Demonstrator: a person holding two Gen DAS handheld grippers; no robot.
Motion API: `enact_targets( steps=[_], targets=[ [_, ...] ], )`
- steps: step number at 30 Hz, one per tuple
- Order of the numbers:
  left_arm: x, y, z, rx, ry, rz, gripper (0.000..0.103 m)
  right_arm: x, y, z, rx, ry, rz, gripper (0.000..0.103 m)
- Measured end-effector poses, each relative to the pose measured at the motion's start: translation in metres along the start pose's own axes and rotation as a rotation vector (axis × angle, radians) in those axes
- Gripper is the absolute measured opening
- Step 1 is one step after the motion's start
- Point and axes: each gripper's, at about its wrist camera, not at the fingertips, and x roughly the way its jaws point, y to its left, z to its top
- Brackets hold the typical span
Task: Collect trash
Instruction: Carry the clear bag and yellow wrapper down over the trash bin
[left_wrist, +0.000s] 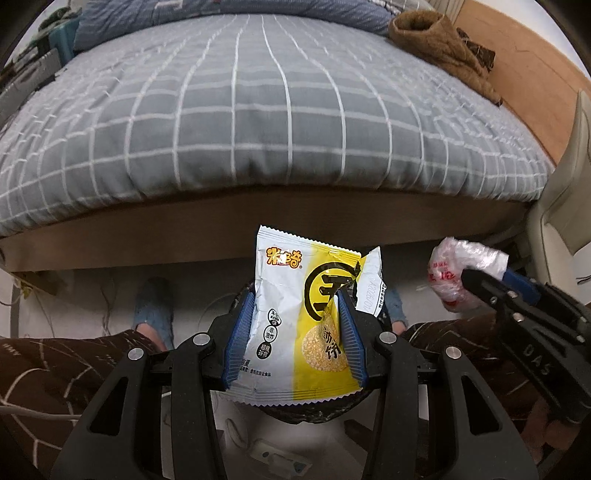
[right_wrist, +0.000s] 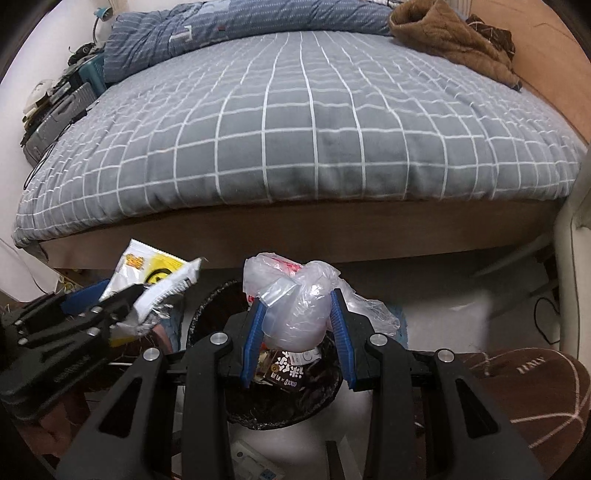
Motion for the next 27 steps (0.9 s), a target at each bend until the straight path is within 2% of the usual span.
enact_targets(
  steps=[14,16,19,23,27],
  targets=[
    [0.046,-0.025,-0.004,0.05,0.066,0.004,0.046,0.026,-0.014,-0.003,0.018,0.053,-0.022,0.033],
    [0.05,-0.023,-0.007,0.044,0.07,0.007,0.05,0.027,-0.014,-0.002,0.02,0.056,-0.021,0.033],
    [0.053,-0.018,-0.008,0.023,0.071,0.012,0.063,0.029,-0.01,-0.002,0.013,0.061,-0.012,0.033],
    [0.053,-0.01,-0.006,0.005,0.067,0.021,0.075,0.032,-0.002,-0.002,-0.003,0.065,-0.003,0.033],
    [0.05,0.003,-0.005,-0.005,0.062,0.035,0.079,0.035,0.005,0.0,-0.018,0.068,0.006,0.033]
  ],
)
